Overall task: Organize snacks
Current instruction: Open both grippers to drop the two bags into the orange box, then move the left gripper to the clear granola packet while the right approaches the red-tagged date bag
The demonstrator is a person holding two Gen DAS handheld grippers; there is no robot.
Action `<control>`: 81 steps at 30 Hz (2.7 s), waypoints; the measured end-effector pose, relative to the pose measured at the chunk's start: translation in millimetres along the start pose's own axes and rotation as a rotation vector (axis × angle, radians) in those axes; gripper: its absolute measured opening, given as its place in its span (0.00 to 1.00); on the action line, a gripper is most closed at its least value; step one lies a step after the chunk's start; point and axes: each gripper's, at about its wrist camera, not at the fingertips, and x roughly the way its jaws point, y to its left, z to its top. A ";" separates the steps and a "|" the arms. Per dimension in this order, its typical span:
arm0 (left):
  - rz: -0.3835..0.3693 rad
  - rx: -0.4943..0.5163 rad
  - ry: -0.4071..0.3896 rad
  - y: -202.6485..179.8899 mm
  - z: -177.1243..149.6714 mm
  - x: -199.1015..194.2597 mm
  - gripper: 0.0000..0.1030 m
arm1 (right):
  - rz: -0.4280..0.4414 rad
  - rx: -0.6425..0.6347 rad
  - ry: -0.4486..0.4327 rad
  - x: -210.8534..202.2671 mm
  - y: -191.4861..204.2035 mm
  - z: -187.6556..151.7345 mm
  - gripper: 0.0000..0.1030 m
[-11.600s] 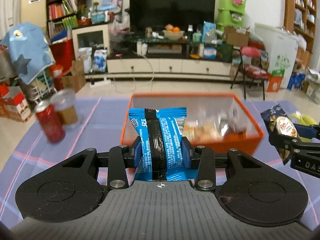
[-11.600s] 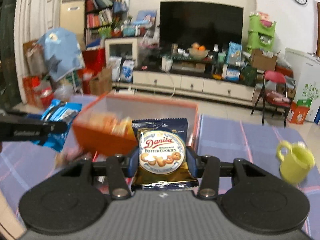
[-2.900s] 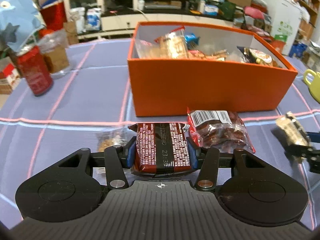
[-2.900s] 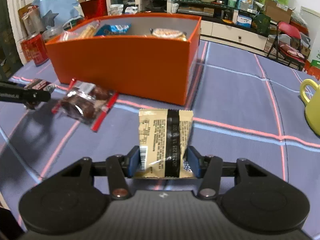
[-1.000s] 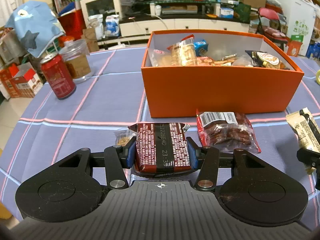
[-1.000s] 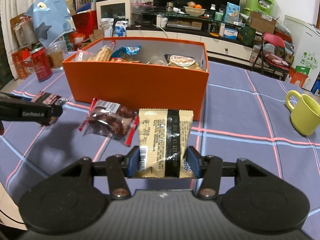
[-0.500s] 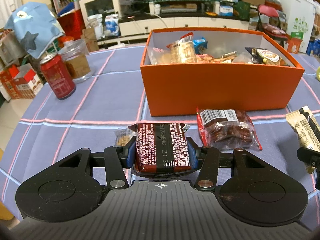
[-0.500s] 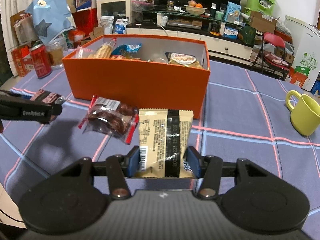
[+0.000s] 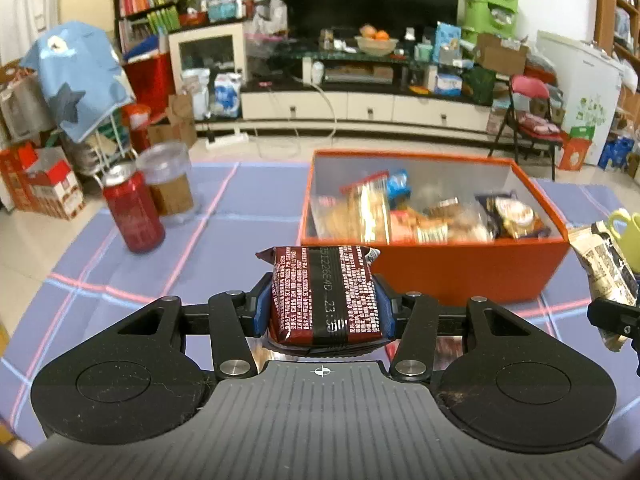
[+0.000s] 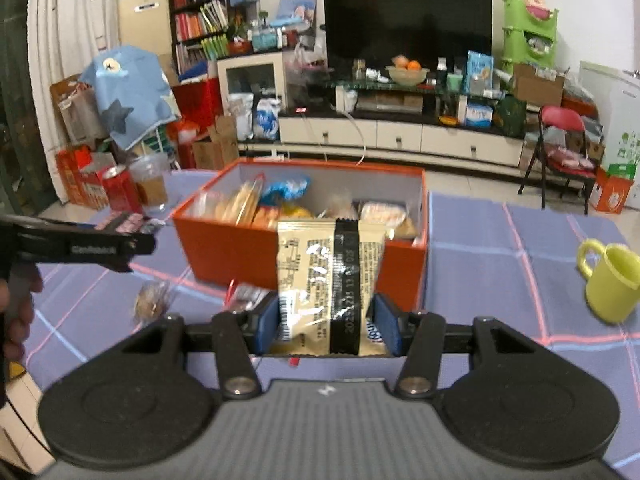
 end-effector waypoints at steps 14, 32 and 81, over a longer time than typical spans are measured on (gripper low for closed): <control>-0.104 -0.022 0.066 -42.5 90.1 99.4 0.53 | -0.031 0.002 0.048 121.3 -9.8 91.3 0.63; 0.067 -0.190 0.200 79.2 -45.9 72.0 0.76 | 0.513 -0.791 0.183 132.2 49.5 -7.1 0.73; 0.028 -0.150 0.237 58.0 -69.3 77.4 0.78 | 0.074 0.061 0.296 58.7 6.9 -71.3 0.86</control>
